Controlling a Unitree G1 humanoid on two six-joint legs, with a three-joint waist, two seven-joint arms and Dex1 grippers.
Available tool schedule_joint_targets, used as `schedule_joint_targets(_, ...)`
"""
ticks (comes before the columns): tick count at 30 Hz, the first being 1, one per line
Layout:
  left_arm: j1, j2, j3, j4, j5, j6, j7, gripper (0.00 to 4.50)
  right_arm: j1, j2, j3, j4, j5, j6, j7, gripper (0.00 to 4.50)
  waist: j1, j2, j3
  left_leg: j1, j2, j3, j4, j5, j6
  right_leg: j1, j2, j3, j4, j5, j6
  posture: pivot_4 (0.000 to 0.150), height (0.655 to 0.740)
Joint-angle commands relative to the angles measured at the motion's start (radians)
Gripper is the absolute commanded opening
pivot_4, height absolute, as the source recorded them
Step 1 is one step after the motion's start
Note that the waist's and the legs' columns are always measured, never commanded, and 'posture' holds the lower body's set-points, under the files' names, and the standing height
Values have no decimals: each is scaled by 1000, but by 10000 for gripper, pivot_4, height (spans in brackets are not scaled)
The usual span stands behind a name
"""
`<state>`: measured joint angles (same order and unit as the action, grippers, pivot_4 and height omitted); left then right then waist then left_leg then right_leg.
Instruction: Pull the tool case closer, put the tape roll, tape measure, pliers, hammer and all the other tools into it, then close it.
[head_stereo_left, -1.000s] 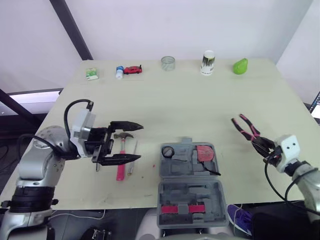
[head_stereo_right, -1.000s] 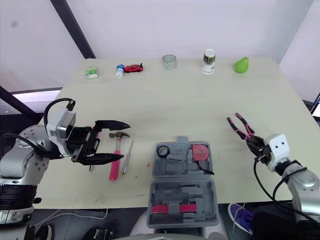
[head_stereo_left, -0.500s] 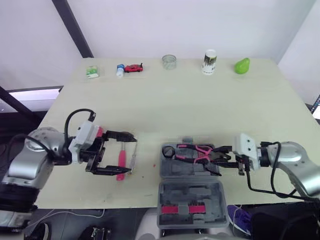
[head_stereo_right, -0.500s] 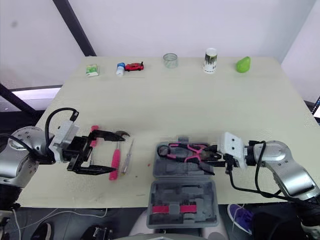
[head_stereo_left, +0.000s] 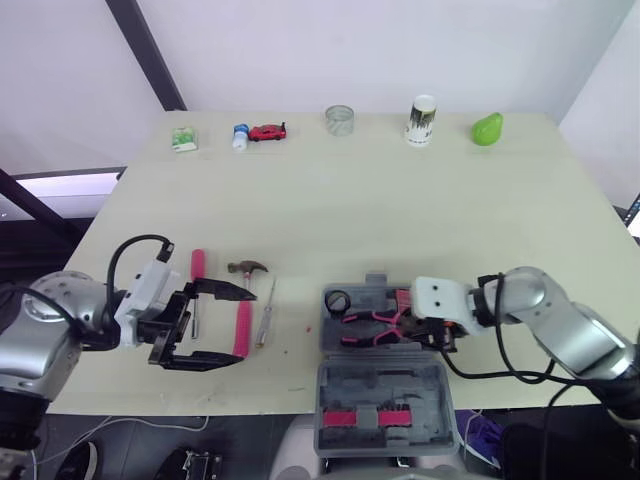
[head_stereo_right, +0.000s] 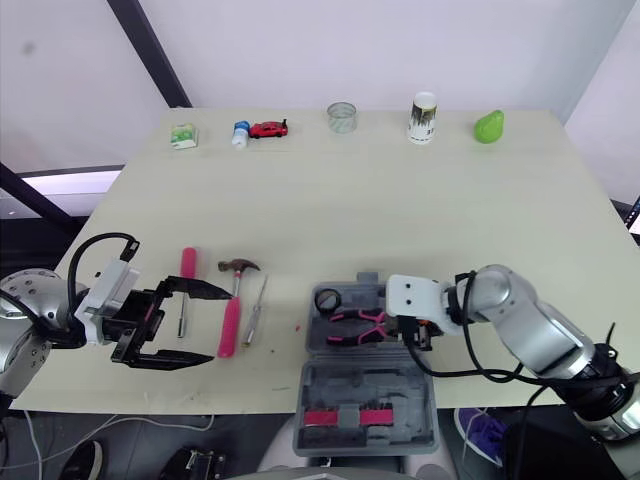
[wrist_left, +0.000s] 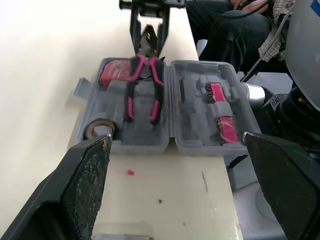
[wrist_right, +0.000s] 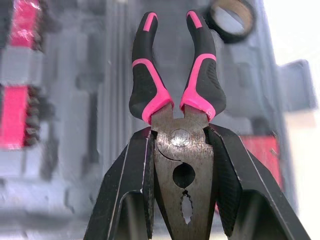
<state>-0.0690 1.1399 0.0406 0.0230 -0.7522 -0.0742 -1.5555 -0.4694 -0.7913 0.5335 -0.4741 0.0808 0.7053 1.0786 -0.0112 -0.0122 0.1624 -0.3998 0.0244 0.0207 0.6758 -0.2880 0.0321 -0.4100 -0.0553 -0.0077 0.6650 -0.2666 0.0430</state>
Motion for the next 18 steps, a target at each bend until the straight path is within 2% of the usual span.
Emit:
schedule_joint_targets(1,-19,2,15,2,-17,-15,-59,45000,-37,17,24,-28,-30,24,-9,9760,-1,0,0,0,0,0,0,0,0,0,0,0,0,0,0,1500,7400)
schedule_joint_targets(12,-58,-4,-16,22,-24,-13,-59,45000,-83,141,117,57,-94,20,-45,9760,-3,0,0,0,-1,0,1,0,0,0,1,0,1,0,0,1500,7400)
schedule_joint_targets(18,-64,-11,-15,16,-25,-4,-59,45000,-71,149,122,93,-123,-22,-46,9760,-6,-1,0,1,-1,0,4,0,0,0,2,0,5,0,0,1500,7400)
